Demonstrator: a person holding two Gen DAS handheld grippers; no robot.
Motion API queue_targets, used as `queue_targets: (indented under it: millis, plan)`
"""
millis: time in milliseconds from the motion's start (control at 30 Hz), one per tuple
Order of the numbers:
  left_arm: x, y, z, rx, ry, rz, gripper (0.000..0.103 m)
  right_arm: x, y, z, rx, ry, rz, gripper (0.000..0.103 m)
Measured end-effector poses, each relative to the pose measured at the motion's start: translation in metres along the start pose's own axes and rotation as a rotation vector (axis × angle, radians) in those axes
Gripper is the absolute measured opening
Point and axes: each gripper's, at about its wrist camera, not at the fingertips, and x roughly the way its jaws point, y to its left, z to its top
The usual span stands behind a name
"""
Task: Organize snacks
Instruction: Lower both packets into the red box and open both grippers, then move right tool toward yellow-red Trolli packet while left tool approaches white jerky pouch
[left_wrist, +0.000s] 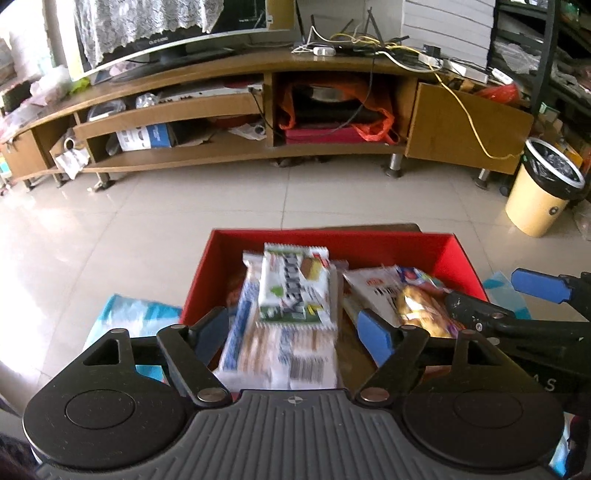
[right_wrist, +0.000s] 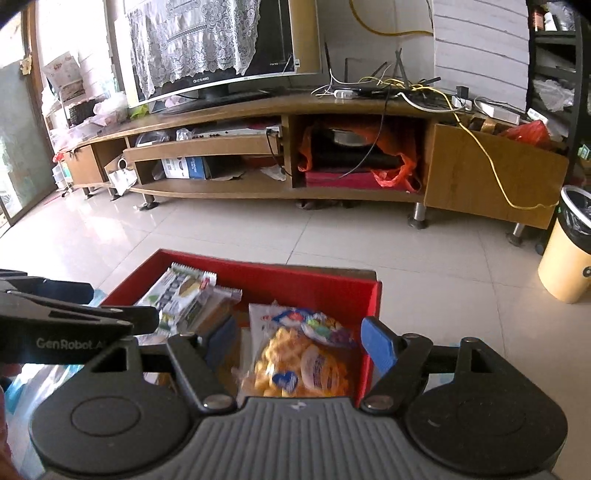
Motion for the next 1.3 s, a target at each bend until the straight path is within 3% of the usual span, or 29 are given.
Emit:
queue_targets:
  millis: [533, 800, 1000, 1133, 1267, 1300]
  plan:
    - [-0.021, -0.011, -0.079, -0.002, 0.125, -0.032, 0.086, -0.067, -0.02, -0.072, 0.099, 0.032, 0.007, 0.071]
    - [0.008, -0.026, -0.101, 0.002, 0.217, 0.024, 0.086, -0.072, -0.048, -0.102, 0.206, 0.054, -0.003, 0.071]
    - [0.028, -0.041, -0.106, -0.015, 0.242, 0.047, 0.085, -0.068, -0.067, -0.113, 0.243, 0.072, -0.016, 0.071]
    - [0.026, -0.043, -0.107, -0.034, 0.238, 0.021, 0.073, -0.065, -0.077, -0.116, 0.262, 0.088, -0.029, 0.071]
    - [0.015, -0.047, -0.114, 0.003, 0.222, -0.001, 0.049, -0.057, -0.085, -0.117, 0.293, 0.115, -0.038, 0.071]
    - [0.012, -0.047, -0.116, 0.011, 0.222, -0.005, 0.048, -0.053, -0.086, -0.118, 0.305, 0.127, -0.036, 0.071]
